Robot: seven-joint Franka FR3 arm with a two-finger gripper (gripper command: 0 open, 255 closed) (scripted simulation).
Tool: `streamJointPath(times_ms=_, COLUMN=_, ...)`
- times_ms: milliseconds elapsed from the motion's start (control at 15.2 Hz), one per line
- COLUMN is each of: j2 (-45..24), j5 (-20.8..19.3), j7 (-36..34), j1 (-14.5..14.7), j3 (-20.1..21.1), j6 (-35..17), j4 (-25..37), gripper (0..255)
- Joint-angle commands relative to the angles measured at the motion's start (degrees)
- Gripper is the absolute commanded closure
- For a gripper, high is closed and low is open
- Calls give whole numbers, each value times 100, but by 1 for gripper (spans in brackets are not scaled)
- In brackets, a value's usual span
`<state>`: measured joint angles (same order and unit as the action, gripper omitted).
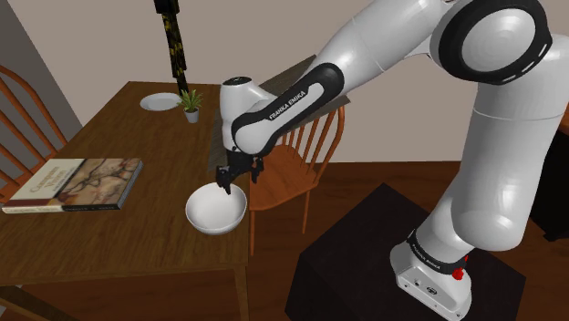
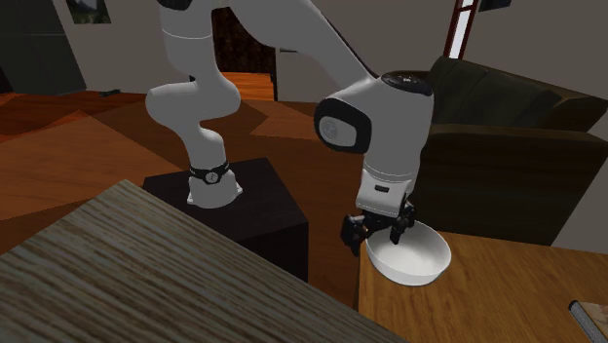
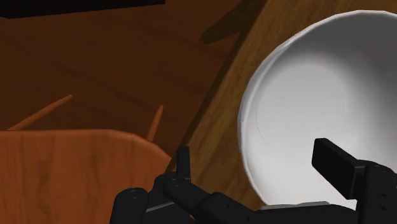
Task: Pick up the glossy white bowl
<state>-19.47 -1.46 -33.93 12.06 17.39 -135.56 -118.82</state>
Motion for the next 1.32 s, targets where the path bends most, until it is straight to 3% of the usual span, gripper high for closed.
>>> streamJointPath(times_ms=0, j2=-90, j5=-33, j7=-29, j1=23, j3=-12, j6=-103, j4=-14, gripper=0)
streamJointPath(times_ms=66, j2=-91, j5=-33, j7=-29, j1=24, j3=-12, j6=-103, j4=-13, gripper=0)
streamJointPath(times_ms=132, j2=-95, j5=-34, j7=-30, j1=24, j3=-13, j6=-115, j4=-21, gripper=255)
streamJointPath(times_ms=726, j2=-91, j5=-33, j7=-29, j1=24, j3=-12, j6=-103, j4=-13, gripper=255)
streamJointPath(times_ms=1254, j2=333, j5=118, j7=40, j1=-38, j3=60, j6=416, j4=98, gripper=255)
